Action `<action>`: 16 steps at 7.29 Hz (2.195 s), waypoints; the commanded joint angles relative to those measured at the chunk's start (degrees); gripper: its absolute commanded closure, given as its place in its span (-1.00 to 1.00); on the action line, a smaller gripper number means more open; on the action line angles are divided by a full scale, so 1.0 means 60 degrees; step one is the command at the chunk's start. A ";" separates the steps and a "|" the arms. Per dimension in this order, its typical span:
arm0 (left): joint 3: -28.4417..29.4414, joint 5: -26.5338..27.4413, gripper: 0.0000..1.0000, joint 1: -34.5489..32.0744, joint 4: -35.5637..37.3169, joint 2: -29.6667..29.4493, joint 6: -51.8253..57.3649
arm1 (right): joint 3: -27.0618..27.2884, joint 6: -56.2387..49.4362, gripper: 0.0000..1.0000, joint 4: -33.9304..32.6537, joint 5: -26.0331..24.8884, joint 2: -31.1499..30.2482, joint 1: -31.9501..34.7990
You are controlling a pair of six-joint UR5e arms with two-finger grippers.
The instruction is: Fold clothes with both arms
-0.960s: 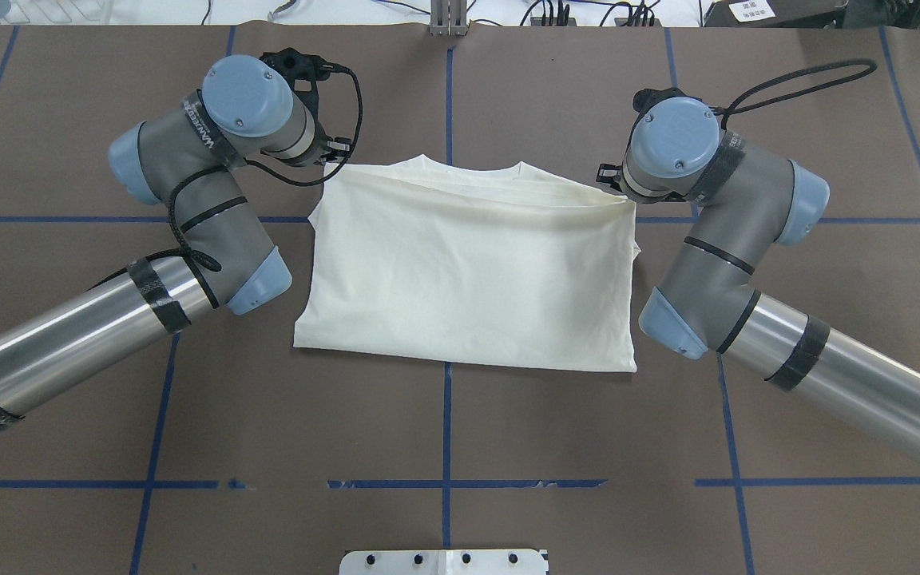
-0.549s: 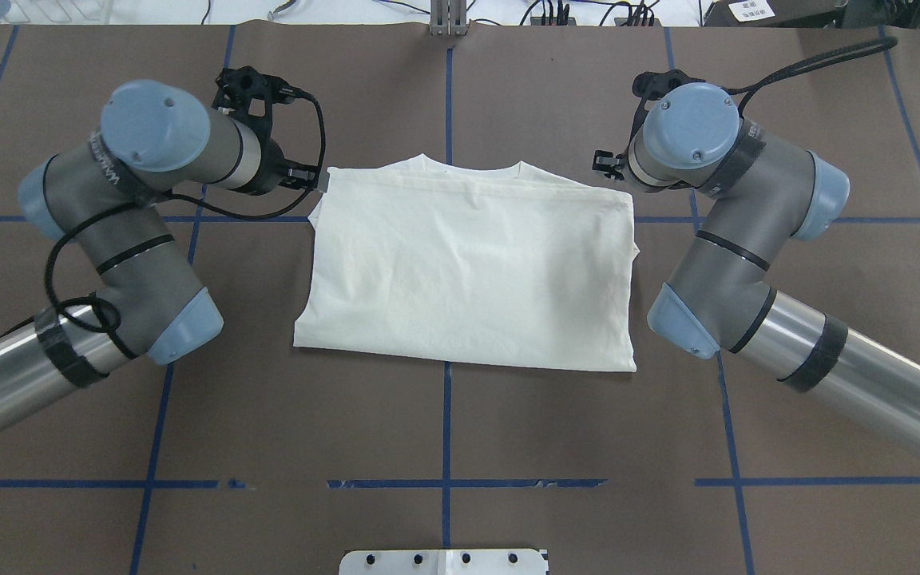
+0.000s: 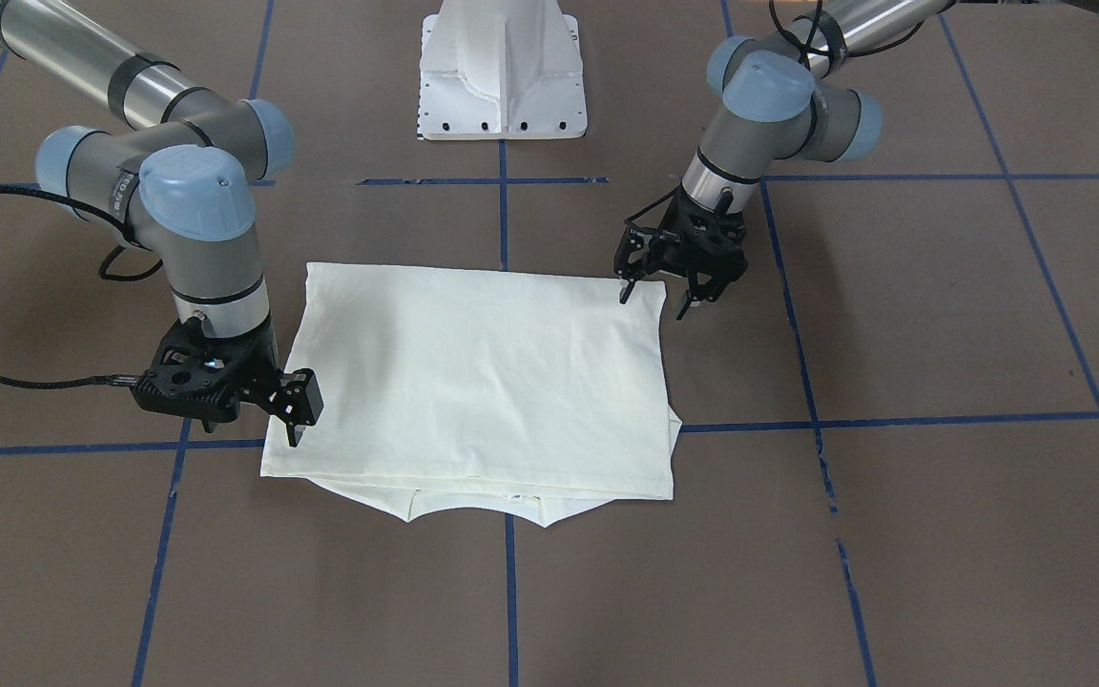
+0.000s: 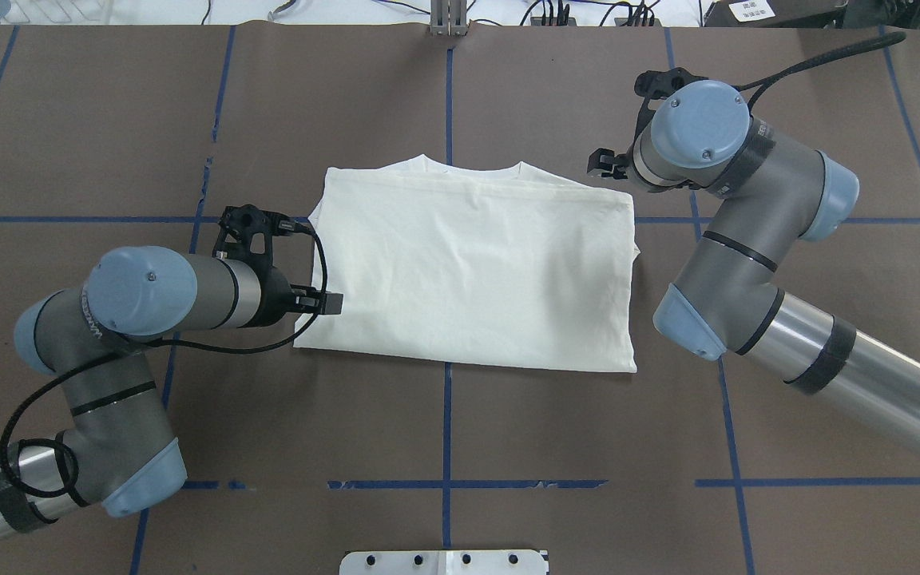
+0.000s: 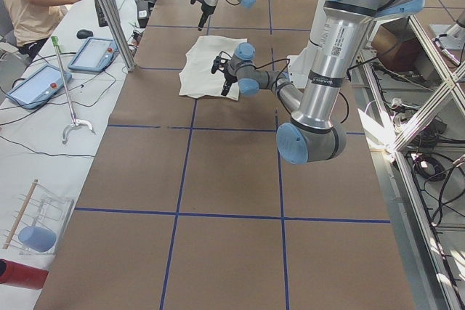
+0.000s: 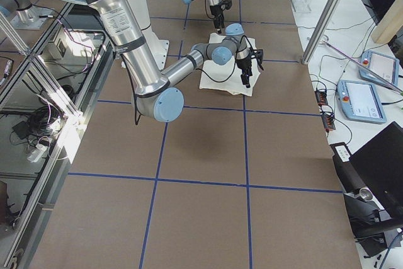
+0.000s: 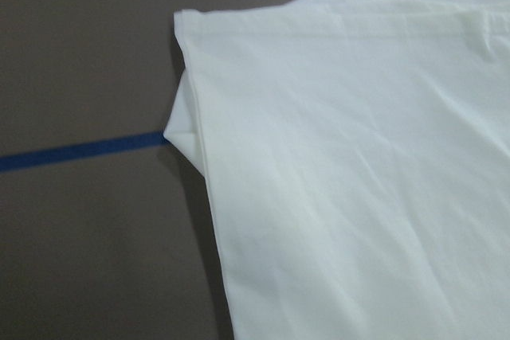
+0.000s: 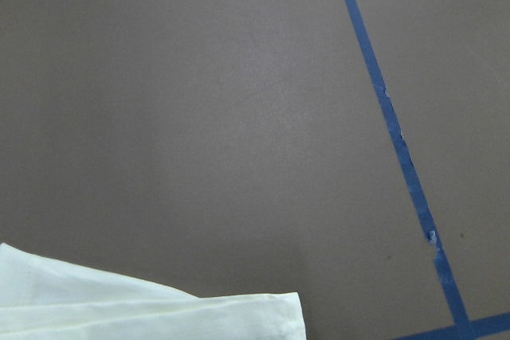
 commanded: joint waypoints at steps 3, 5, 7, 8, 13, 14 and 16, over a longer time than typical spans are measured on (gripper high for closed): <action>-0.0089 0.0148 -0.21 0.0304 -0.0040 0.0336 -0.0466 | 0.0006 0.0018 -1.00 0.0001 -0.0001 0.0014 0.0014; 0.0013 0.0163 -0.21 0.0319 -0.0026 0.0425 -0.0480 | -0.0009 0.0033 -1.00 0.0001 -0.0001 -0.0001 0.0014; 0.0028 0.0163 -0.03 0.0348 -0.0011 0.0410 -0.0495 | -0.0009 0.0062 -1.00 0.0001 -0.0015 -0.0030 0.0014; 0.0028 0.0149 0.52 0.0377 0.0004 0.0410 -0.0495 | -0.0009 0.0077 -1.00 0.0001 -0.0001 -0.0030 0.0014; -0.0134 0.0134 1.00 -0.0276 0.0236 0.0454 0.1003 | -0.0009 0.0033 -1.00 0.0001 -0.0016 -0.0045 0.0014; 0.0172 0.0134 1.00 -0.1036 0.0311 0.0425 0.2087 | -0.0023 0.0047 -1.00 0.0001 -0.0016 -0.0045 0.0014; 0.2199 0.0148 1.00 -0.2588 0.0311 -0.0723 0.3366 | -0.0024 0.0062 -1.00 0.0001 -0.0016 -0.0030 0.0014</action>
